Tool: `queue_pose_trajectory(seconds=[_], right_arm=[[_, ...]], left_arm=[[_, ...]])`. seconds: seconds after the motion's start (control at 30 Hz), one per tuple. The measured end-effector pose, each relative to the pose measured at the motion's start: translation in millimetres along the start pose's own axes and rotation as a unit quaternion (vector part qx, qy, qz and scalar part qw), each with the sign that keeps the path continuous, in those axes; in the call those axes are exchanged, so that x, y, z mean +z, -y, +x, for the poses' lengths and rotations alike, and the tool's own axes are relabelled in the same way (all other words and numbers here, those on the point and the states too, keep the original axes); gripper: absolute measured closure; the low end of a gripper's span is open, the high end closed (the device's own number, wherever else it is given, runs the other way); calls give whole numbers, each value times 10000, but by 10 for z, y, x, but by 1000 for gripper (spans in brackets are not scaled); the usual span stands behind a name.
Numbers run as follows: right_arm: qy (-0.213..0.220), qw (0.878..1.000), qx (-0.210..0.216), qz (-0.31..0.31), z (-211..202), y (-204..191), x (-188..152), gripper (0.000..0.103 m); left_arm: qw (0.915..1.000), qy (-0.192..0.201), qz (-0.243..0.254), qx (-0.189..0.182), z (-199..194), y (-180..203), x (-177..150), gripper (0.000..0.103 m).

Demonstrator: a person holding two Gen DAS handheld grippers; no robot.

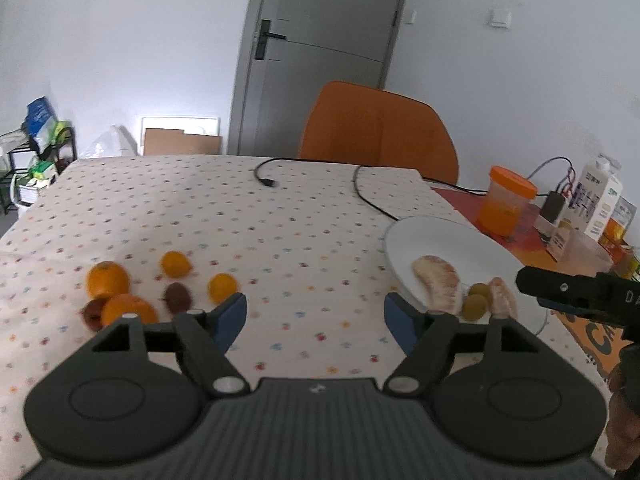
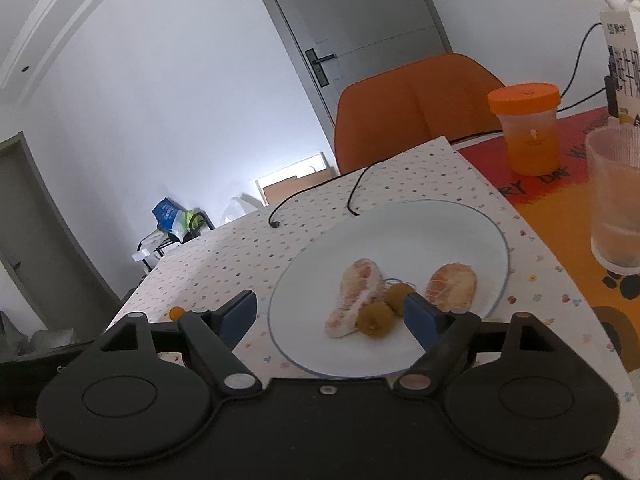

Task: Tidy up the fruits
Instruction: 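Withdraw both open tools from the plate toward the remaining oranges, then close the left gripper on a large orange while the right tool moves toward a small orange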

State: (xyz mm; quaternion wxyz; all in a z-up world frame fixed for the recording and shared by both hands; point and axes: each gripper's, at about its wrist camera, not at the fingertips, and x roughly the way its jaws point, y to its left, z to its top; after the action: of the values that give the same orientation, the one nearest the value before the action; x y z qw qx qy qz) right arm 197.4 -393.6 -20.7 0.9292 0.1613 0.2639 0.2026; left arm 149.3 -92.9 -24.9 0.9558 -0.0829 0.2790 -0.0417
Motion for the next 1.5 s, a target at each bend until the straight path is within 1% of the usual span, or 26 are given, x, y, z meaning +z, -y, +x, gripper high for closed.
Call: queue_pose_trajectory(seconds=[0.2, 0.27, 0.5, 0.7, 0.83, 0.97, 1.3, 1.5], right_arm=[[-61, 9999, 34, -115, 51, -149, -20, 21], [-78, 9998, 66, -151, 62, -204, -34, 18], [-197, 9991, 191, -308, 134, -410, -99, 15], [-292, 9982, 324, -412, 218, -569, -132, 15], [-383, 9972, 414, -492, 286, -664, -164, 15], [-475, 9955, 512, -637, 336, -786, -210, 15], [-660, 9921, 689, -819, 512, -994, -265, 15], [-769, 9902, 767, -874, 646, -1045, -285, 21]], left_arm=[[9998, -2, -128, 135, -128, -215, -32, 27], [9997, 4, -147, 169, -171, -276, -47, 27], [9991, 14, -272, 314, -296, -474, -89, 26], [9986, 1, -325, 424, -373, -621, -127, 26], [9977, 2, -452, 509, -411, -744, -155, 26], [9972, 9, -538, 523, -442, -848, -179, 26], [9948, 97, -757, 677, -442, -1028, -205, 27], [9940, 79, -868, 660, -355, -1073, -220, 31]])
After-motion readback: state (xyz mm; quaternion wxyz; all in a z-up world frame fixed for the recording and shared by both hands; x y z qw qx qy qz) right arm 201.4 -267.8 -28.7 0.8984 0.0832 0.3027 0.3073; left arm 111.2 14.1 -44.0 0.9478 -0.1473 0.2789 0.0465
